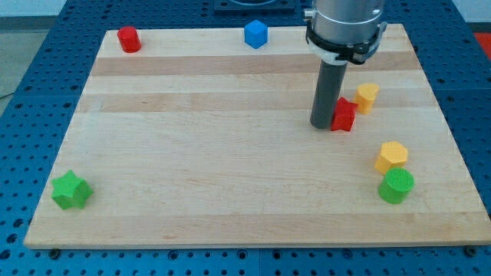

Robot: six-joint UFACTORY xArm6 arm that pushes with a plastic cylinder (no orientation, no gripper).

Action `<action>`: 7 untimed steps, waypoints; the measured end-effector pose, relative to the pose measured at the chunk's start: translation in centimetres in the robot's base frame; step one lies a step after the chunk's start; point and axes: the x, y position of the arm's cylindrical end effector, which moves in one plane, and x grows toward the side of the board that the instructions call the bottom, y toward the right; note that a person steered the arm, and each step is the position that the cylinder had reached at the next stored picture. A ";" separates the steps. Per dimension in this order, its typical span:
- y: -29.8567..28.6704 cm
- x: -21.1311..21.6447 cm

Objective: Push the red star to the yellow hexagon

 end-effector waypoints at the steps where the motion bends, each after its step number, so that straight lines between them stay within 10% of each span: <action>1: -3.1 -0.8; 7: 2.5 1.0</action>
